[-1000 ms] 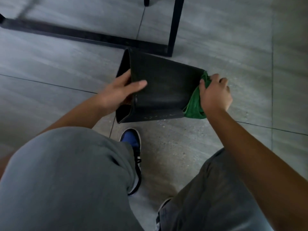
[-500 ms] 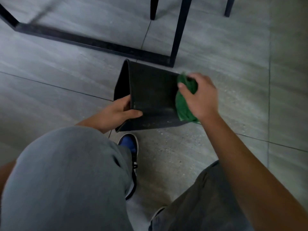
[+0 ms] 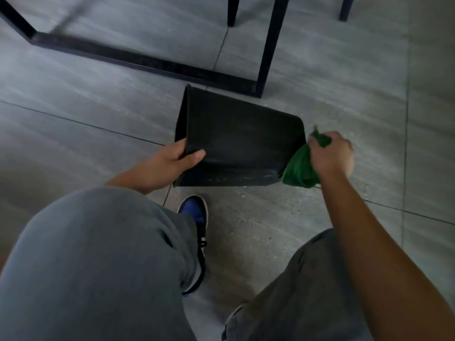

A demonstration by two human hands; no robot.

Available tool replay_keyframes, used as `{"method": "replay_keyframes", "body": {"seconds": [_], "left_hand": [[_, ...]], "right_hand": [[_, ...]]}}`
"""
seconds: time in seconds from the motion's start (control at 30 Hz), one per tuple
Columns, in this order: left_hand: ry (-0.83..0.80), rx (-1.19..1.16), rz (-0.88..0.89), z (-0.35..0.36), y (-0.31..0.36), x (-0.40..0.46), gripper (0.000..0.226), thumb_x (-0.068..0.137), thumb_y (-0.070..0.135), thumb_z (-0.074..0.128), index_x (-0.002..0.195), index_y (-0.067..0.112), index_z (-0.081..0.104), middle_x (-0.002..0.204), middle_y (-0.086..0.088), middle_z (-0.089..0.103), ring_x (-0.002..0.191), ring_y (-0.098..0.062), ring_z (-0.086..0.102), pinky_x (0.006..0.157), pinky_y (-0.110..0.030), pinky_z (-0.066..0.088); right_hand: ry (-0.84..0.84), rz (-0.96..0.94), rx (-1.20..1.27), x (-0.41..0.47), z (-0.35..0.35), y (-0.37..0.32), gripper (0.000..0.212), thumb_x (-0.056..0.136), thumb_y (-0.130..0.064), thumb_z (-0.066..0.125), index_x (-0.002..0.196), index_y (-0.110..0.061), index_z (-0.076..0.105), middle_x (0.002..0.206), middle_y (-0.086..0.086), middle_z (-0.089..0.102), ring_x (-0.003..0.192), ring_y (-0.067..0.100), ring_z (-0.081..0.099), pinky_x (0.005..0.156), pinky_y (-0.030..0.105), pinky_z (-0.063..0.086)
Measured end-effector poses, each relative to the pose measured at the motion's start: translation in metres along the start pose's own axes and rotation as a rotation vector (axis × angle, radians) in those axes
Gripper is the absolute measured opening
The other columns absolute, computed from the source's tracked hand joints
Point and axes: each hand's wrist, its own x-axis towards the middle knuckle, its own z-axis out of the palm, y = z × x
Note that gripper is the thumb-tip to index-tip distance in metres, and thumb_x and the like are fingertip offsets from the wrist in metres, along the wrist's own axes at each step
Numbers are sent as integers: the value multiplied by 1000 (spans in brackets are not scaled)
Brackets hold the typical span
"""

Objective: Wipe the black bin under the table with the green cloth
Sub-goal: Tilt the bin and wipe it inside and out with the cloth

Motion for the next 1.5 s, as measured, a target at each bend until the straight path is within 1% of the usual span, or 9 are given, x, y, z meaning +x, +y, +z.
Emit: {"method": "replay_keyframes", "body": {"seconds": [0.17,0.27,0.4,0.5,0.63,0.93,1.1,1.23,1.5], "left_hand": [[145,77,7,-17,18,13,28,106,38,51,102,15,66,100,-10,73,96,-23,71,88,-48,57],[137,-7,148,-30,40,28,17,104,42,54,114,37,67,107,17,75,100,-3,72,86,-33,60],[-48,-82,257,-39,52,48,76,101,13,64,156,39,19,139,2,62,122,-15,66,97,-27,55],[58,54,172,-38,32,48,74,102,5,59,161,28,21,114,-3,75,105,-11,73,90,-20,56],[94,55,202,-27,24,47,49,106,2,50,153,13,44,122,9,70,109,6,67,93,-11,50],[102,187,153,-18,6,56,41,108,30,52,148,24,48,115,35,53,94,38,47,77,9,34],[198,29,84,-17,-6,59,25,107,34,52,130,32,62,106,26,70,97,19,62,79,0,46],[192,-83,-9,-17,-19,56,18,105,42,53,113,39,69,103,24,75,98,4,70,80,-12,54],[227,-138,-137,-16,-51,53,22,101,55,53,104,42,70,103,15,76,96,-7,72,92,-33,54]], "right_hand": [[-33,345,579,0,-5,18,43,92,-61,60,101,-20,70,106,5,72,99,28,69,86,39,58],[-113,530,865,-9,-3,18,34,85,-59,70,83,-25,66,93,2,71,88,26,71,74,37,59],[-184,542,980,-12,4,12,36,78,-58,77,89,-24,70,99,6,75,90,29,74,78,43,62],[-237,462,990,-14,7,6,35,81,-54,76,95,-22,74,99,6,77,93,28,75,81,42,62],[-242,413,972,-16,15,5,33,85,-50,74,100,-20,73,103,7,77,96,28,75,86,45,62],[-276,322,925,-17,23,4,37,92,-52,64,104,-20,76,102,6,79,97,25,75,87,43,62],[-202,232,824,-18,26,-4,25,98,-48,60,96,-25,68,101,3,74,92,20,71,72,31,56],[-81,301,802,-8,20,0,44,91,-53,67,119,-19,63,116,7,70,103,25,68,91,42,59],[-22,297,703,5,29,12,19,96,-45,67,93,-26,70,98,1,71,91,19,67,82,32,56]]}}
